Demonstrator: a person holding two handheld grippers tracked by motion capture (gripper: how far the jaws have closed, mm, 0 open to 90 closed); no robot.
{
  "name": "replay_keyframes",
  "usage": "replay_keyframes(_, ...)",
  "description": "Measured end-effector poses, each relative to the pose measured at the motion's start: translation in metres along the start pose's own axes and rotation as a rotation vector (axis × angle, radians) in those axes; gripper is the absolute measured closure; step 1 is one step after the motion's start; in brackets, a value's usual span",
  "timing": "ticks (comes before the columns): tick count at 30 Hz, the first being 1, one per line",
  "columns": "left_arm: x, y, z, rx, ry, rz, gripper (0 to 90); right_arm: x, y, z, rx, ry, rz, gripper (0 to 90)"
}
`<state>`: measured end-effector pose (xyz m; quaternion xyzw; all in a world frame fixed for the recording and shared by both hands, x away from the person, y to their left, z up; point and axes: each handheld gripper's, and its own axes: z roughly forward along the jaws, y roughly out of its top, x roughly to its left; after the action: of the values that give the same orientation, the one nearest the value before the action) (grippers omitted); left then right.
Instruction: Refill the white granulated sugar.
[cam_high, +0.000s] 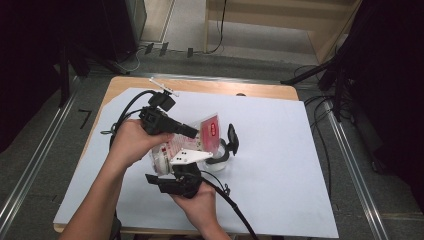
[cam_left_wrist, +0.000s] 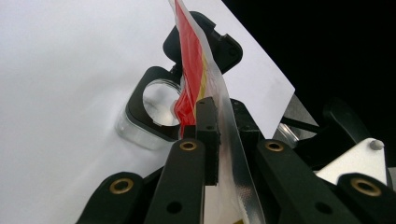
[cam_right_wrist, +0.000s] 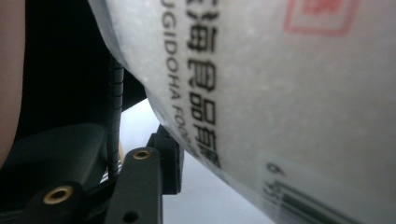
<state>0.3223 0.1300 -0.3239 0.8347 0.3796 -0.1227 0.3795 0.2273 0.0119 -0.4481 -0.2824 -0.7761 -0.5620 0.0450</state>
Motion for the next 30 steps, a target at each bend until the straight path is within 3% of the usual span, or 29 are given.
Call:
replay_keyframes(13, 0.0002, -0.0012, -0.0016, -0.018, 0.001, -0.02, 85.4, -0.0006, 0.0023, 0.0004, 0.006, 0.014, 0.003, 62.3)
replay_keyframes(30, -0.0029, -0.0022, -0.0031, -0.027, 0.018, 0.002, 85.8, 0.0005, 0.0033, -0.0002, 0.015, 0.014, -0.01, 60.6)
